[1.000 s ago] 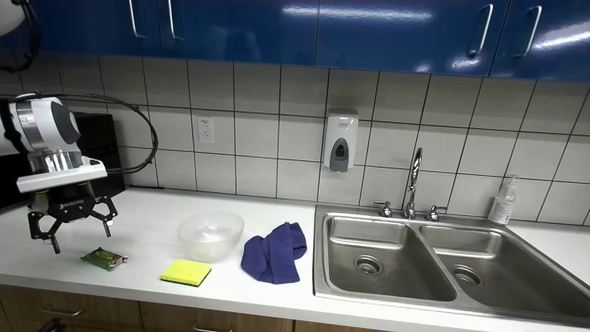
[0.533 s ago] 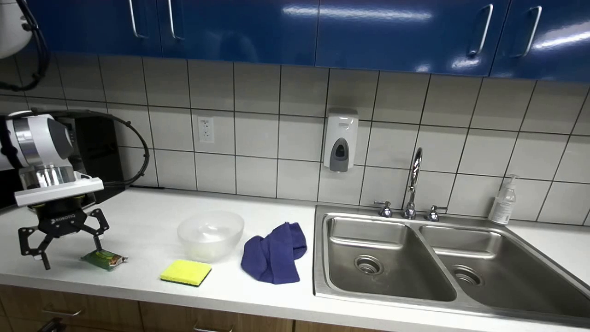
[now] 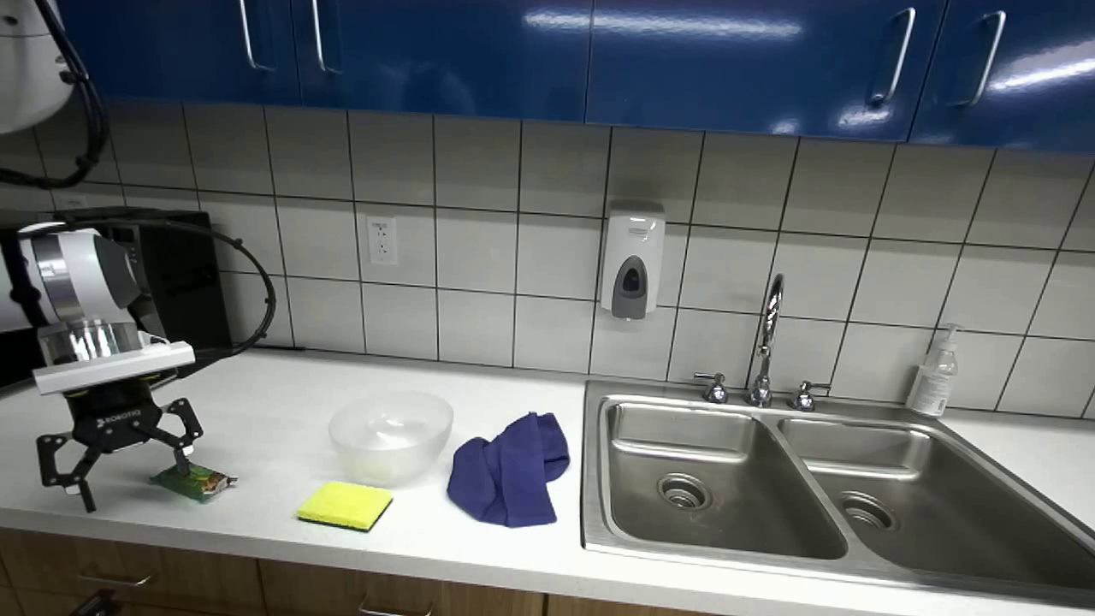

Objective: Put the green packet inside the plastic bowl

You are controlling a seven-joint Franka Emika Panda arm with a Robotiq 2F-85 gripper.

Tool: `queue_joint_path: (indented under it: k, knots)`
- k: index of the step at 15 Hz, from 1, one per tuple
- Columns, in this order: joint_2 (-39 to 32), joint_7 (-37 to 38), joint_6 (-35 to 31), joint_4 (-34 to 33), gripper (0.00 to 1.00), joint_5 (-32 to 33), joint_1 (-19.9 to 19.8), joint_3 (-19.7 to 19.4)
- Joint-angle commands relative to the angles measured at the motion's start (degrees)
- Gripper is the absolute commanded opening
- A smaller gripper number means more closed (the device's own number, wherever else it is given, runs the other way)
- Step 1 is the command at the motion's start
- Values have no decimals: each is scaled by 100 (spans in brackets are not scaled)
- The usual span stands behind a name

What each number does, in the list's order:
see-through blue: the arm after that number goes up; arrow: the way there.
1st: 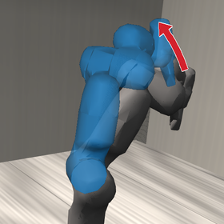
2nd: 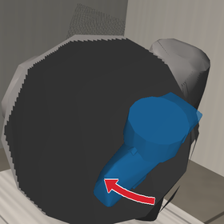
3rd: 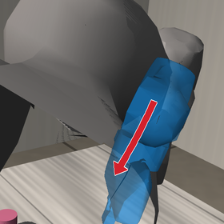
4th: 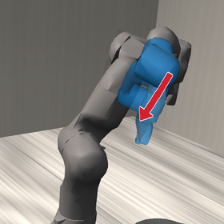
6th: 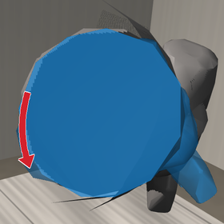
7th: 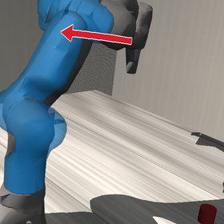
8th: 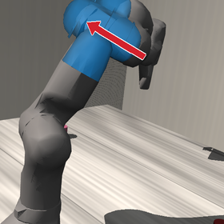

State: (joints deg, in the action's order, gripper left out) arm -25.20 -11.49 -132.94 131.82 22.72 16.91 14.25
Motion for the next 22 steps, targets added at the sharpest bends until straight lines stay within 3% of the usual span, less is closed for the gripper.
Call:
queue_joint_path:
  k: [1,11,22]
  knots:
    - [4,-18,8,-10,100,-24,29,-25]
    - [-129,-39,-40,-275,100,393,52,-261]
    - [-834,-286,-326,-980,100,683,82,-354]
